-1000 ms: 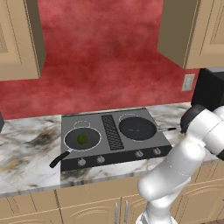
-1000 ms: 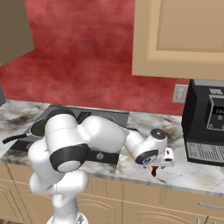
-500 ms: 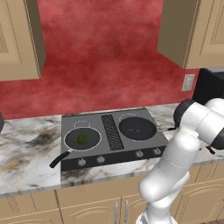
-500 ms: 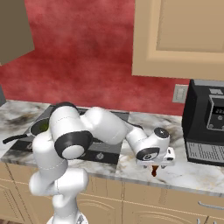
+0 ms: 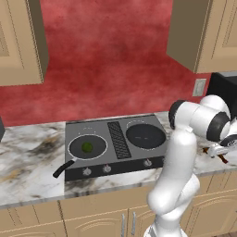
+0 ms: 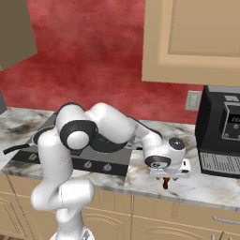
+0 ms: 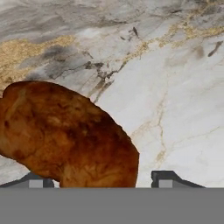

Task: Place both pans onto different burners. Then place the lime and the chicken drumstick on different pans.

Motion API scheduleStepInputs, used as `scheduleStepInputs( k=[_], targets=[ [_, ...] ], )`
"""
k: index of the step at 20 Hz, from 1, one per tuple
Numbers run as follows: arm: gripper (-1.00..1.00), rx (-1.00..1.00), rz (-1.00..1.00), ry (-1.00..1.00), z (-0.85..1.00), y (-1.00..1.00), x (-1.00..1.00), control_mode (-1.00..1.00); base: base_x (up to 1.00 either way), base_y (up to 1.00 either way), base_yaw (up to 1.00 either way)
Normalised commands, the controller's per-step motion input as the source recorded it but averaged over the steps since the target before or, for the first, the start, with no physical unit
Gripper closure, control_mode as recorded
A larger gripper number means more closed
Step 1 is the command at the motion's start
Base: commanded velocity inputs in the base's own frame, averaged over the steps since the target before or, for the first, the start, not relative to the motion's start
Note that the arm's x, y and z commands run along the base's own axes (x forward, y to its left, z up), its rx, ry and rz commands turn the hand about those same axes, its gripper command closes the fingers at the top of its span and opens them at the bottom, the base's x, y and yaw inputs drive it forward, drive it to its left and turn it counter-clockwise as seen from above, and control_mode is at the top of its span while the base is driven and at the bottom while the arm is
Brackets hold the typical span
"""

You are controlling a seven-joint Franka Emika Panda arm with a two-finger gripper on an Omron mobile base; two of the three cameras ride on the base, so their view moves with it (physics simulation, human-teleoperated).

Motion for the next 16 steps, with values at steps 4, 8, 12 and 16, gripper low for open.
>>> scheduleStepInputs(
  k=[4, 8, 12, 16],
  targets=[
    [1.0, 0.0, 0.0, -0.07, -0.41, 0.01, 0.14, -1.0, 0.0, 0.0, 0.0],
    [1.0, 0.0, 0.0, -0.07, -0.34, 0.0, 0.03, -1.0, 0.0, 0.0, 0.0],
    [1.0, -0.02, 0.0, -0.04, -0.22, 0.11, 0.04, -1.0, 0.0, 0.0, 0.0],
    [1.0, -0.03, 0.0, -0.07, -0.1, 0.22, 0.0, -1.0, 0.0, 0.0, 0.0]
  ],
)
